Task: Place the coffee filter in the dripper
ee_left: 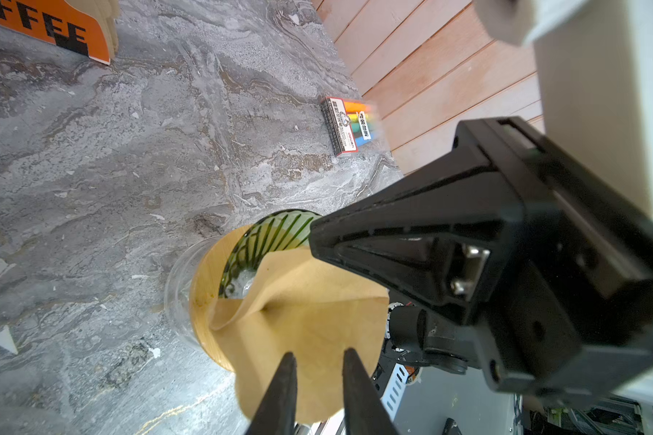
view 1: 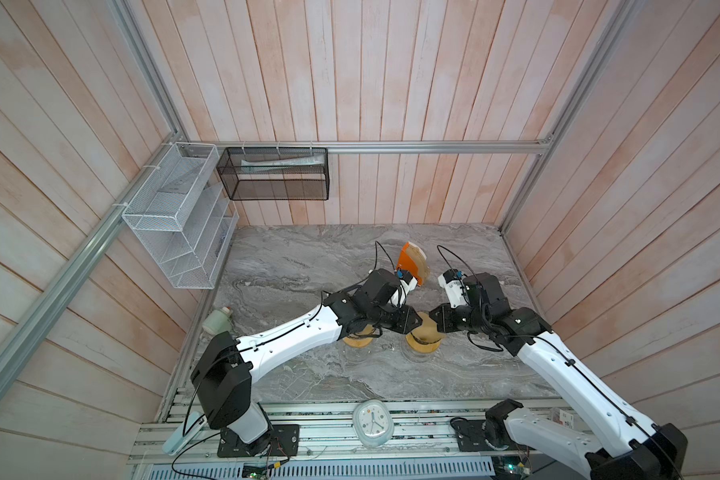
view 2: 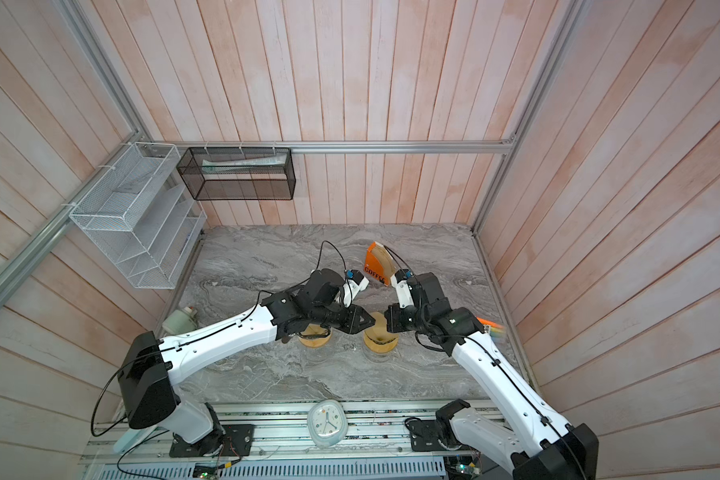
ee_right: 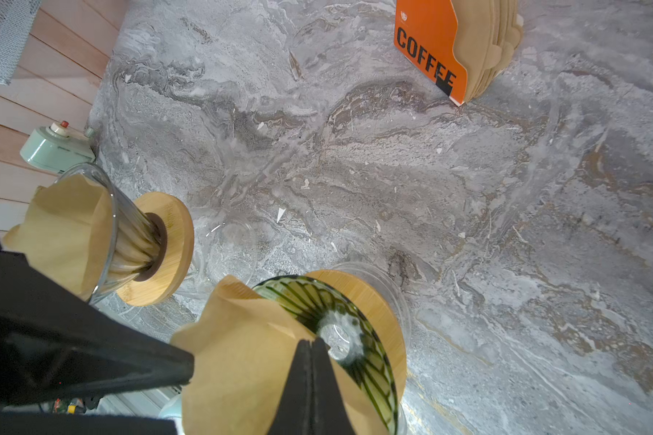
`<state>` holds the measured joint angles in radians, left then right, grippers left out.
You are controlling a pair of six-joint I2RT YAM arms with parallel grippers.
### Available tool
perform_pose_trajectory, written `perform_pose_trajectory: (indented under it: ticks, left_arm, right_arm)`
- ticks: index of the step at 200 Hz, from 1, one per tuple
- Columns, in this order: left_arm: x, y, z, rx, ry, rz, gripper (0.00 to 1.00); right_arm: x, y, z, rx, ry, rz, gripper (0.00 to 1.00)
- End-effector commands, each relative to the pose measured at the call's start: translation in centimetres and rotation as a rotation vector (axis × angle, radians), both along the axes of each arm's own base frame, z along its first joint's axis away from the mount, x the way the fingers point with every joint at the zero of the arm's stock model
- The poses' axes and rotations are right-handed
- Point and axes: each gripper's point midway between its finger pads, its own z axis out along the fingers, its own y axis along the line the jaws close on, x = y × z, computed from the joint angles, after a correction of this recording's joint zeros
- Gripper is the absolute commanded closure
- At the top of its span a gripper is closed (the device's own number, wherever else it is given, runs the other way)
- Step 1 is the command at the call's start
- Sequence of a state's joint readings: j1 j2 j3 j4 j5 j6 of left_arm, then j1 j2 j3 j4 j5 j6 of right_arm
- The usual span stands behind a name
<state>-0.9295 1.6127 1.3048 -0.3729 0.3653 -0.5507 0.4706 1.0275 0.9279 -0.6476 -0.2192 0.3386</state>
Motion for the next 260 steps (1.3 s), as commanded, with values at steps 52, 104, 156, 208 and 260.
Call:
perform_pose_trajectory:
  ticks: [52,104,156,208,260]
  left_arm:
    - [0.9,0.2,-2.2,0.030,0.011,0.024,0.76]
    - [1.1,0.3,-3.0,0.039,0.019,0.027,0.76]
    - [1.0,0.2,-3.4,0.040,0.025,0.025,0.76]
    - [1.1,0.2,-3.0,0.034,0.017,0.027,0.76]
    - [1.2,-0.1,-1.8,0.011,0.002,0.023,0.76]
  right_arm:
    - [0.4,-0.3,-1.2,-0.022,0.004,-0.013,0.96]
    - [0.3,-0.2,-1.6,-0.015,0.009,-0.011,0.96]
    - [0.3,-0.2,-2.1,-0.018,0.017,-0.014,0.96]
    - [0.6,-0.2,-0.8,-0.012,-0.007,-0.018,0.96]
    - [0.5,-0.2,1.7,0.012,-0.041,-0.024,0.83]
